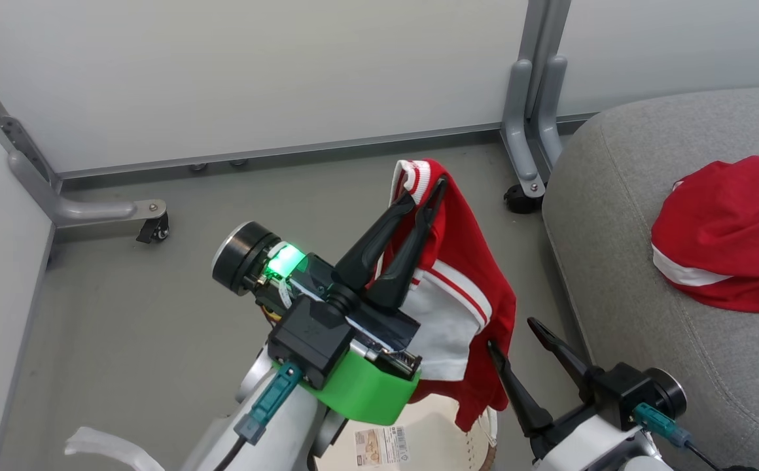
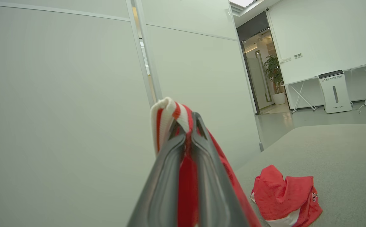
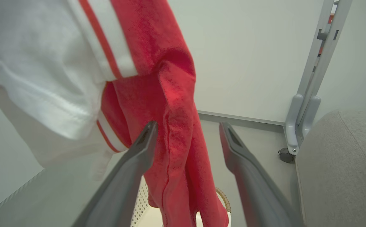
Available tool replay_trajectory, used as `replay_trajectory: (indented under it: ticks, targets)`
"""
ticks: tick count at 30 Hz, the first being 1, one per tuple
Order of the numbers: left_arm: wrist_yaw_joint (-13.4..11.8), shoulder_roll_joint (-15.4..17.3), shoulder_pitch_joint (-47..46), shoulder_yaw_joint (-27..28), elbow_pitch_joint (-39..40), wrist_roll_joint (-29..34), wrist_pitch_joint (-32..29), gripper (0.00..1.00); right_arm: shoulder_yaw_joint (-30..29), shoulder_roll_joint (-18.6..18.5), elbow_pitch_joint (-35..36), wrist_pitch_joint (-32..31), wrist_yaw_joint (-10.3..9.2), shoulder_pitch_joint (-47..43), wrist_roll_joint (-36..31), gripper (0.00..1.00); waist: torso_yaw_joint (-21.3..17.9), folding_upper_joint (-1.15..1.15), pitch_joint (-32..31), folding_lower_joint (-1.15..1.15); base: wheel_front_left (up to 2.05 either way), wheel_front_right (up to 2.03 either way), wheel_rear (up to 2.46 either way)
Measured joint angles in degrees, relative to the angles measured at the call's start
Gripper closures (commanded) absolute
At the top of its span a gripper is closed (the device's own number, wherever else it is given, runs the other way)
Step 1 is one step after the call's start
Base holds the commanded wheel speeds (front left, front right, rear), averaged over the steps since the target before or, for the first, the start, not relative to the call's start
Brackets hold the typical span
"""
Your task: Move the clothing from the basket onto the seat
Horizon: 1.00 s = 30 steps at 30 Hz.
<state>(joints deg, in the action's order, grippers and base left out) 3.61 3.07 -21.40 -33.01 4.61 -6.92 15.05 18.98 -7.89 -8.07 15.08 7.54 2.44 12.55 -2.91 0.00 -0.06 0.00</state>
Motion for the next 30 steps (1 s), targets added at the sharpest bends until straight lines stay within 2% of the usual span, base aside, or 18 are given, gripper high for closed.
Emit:
replay_trajectory:
  ticks: [12, 13, 15, 18, 30]
  targets:
    - [-0.53, -0.12, -1.88, -4.19, 1.91, -0.54, 0.0, 1.0, 3.24, 0.05, -4.11, 0.0, 0.0, 4.14, 1.29, 0.0, 0.16, 0.0, 0.5, 0.0, 0.0, 0.0, 0.0]
    - [-0.58, -0.12, -1.88, -4.36, 1.87, -0.54, 0.0, 1.0, 3.3, 0.03, -4.27, 0.0, 0.0, 4.13, 1.37, 0.42, 0.23, 0.0, 0.49, 0.0, 0.0, 0.0, 0.0]
    - [-0.6, -0.12, -1.91, -4.57, 1.69, -0.6, 0.0, 1.0, 4.17, -0.29, -4.72, 0.0, 0.0, 4.03, 2.08, 1.0, 0.33, 0.0, 0.49, 0.0, 0.0, 0.0, 0.0]
    - [-0.63, -0.13, -1.9, -4.52, 0.67, -0.58, 0.01, 1.0, 6.15, -1.38, -5.14, 0.0, 0.0, 3.84, 2.82, 1.0, 0.25, 0.0, 0.54, 0.0, 0.0, 0.0, 0.0]
    - [-0.68, -0.14, -1.82, -3.89, -2.76, 0.01, 0.09, 1.0, 6.64, -2.32, -4.63, 0.0, 0.0, 2.83, 5.68, 1.0, -0.71, 0.0, 0.77, 0.0, 0.0, 0.0, 0.0]
